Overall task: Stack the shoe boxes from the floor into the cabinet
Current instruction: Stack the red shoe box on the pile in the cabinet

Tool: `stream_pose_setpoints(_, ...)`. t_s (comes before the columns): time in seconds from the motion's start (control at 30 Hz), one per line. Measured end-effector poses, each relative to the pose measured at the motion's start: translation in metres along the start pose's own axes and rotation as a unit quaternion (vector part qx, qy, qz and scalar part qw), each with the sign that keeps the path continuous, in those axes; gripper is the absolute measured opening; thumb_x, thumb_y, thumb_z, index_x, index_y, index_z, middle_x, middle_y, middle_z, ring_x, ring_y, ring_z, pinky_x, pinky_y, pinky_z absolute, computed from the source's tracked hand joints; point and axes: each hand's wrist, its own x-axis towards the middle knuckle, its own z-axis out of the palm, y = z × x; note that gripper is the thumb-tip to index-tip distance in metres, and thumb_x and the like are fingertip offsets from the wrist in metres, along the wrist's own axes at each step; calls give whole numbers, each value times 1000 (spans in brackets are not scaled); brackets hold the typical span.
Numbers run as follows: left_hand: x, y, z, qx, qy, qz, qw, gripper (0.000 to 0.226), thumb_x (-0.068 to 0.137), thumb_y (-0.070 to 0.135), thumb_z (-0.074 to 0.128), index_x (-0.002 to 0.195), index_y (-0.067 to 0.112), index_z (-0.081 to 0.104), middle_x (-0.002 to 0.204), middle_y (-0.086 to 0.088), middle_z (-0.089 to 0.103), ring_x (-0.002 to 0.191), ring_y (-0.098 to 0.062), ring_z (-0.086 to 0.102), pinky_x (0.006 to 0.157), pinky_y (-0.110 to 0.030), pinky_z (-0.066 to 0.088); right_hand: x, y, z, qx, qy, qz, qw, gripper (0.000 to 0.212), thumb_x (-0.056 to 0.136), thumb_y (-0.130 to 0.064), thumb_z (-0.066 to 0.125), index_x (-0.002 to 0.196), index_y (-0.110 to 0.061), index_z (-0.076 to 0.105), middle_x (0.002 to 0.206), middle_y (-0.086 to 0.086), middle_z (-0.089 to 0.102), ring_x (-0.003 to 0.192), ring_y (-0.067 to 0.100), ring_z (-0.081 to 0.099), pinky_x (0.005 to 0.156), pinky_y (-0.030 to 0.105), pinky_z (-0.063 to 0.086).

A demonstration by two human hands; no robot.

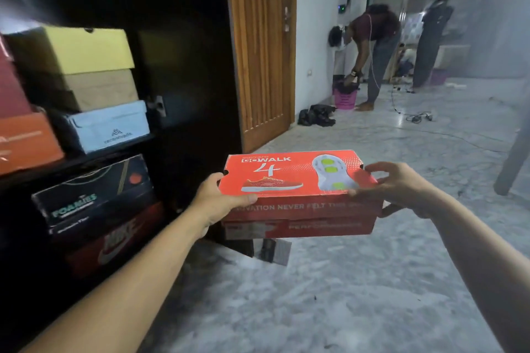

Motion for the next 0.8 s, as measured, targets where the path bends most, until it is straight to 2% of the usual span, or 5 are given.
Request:
stream_pose_setpoints(0.27,-32,27,-125,49,74,-4,996,97,44,42,95,128,14,55,115,-1,68,108,-20,62,99,-42,48,0,-91,70,-28,-51,-83,995,63,53,-33,93,106,-20,61,87,11,73,63,19,72,55,49,60)
stream_pose_setpoints(0.4,-45,40,-176,27,115,-6,993,74,46,36,95,110,22,62,104,3,72,97,-18,68,92,-44,54,5,-132,105,-19,-74,-131,989,56,47,-39,94,93,-27,66,82,6,75,67,20,74,53,45,60)
stream_pose_setpoints(0.5,-52,53,-211,13,147,1,989,61,47,34,95,93,34,54,96,8,68,87,-12,67,72,-31,56,8,-170,131,-16,-93,-165,982,55,39,-54,90,82,-31,65,75,-4,76,68,17,74,53,43,60)
stream_pose_setpoints(0.6,-53,71,-247,-2,190,26,981,58,46,25,95,82,32,50,90,12,65,81,-4,62,61,-19,45,12,-207,155,-22,-101,-191,976,73,34,-63,86,94,-26,65,80,-3,76,67,15,74,53,38,60)
stream_pose_setpoints(0.8,-55,114,-309,-11,225,28,974,66,48,17,95,96,25,50,99,5,65,89,-12,64,67,-25,47,24,-275,189,9,-98,-236,967,98,50,-46,88,135,-16,48,95,0,66,73,18,72,51,36,60)
